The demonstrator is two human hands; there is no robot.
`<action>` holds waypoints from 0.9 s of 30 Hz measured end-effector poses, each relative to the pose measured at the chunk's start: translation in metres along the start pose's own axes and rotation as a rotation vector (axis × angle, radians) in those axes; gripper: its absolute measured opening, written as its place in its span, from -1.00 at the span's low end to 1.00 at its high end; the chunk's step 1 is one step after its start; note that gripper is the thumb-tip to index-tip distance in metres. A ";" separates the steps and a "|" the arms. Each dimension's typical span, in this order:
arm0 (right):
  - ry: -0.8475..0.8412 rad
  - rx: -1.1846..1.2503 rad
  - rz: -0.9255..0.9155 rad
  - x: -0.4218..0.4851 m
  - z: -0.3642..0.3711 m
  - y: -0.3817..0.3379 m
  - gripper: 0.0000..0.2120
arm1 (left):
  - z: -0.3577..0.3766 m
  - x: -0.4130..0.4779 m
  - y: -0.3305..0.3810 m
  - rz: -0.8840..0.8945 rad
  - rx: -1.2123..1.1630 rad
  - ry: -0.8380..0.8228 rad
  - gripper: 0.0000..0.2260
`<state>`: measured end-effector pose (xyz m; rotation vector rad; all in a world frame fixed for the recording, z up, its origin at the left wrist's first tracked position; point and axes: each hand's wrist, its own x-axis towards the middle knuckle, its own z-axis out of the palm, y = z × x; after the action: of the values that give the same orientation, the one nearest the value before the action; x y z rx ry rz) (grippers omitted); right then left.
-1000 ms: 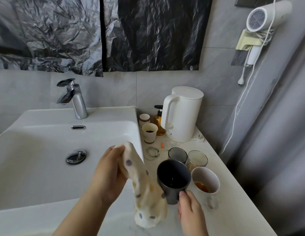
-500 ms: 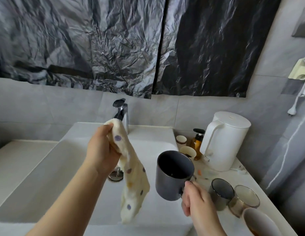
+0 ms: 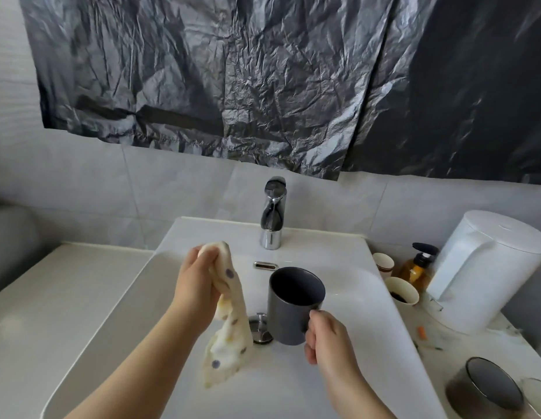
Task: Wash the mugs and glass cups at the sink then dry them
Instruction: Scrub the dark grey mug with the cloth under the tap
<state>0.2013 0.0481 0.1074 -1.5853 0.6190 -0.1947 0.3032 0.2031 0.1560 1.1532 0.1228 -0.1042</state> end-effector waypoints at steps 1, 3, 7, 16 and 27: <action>0.004 0.001 0.003 0.005 0.004 0.001 -0.67 | -0.003 0.007 -0.004 -0.018 0.013 0.003 -0.90; 0.014 0.001 0.008 0.014 0.013 0.003 -0.67 | -0.005 0.013 -0.011 -0.031 0.053 -0.040 -0.91; 0.036 -0.013 0.026 0.032 0.029 0.012 -0.65 | -0.005 0.029 -0.030 -0.038 0.121 -0.095 -0.86; 0.061 -0.055 -0.025 0.058 0.020 0.032 -0.62 | -0.025 0.044 -0.078 0.065 0.443 -0.171 -0.82; 0.061 -0.064 -0.044 0.055 0.002 0.035 -0.63 | -0.031 0.046 -0.094 0.194 1.358 -0.389 -0.68</action>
<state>0.2387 0.0229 0.0602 -1.6608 0.6438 -0.2594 0.3337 0.1929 0.0514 2.4566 -0.4870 -0.2540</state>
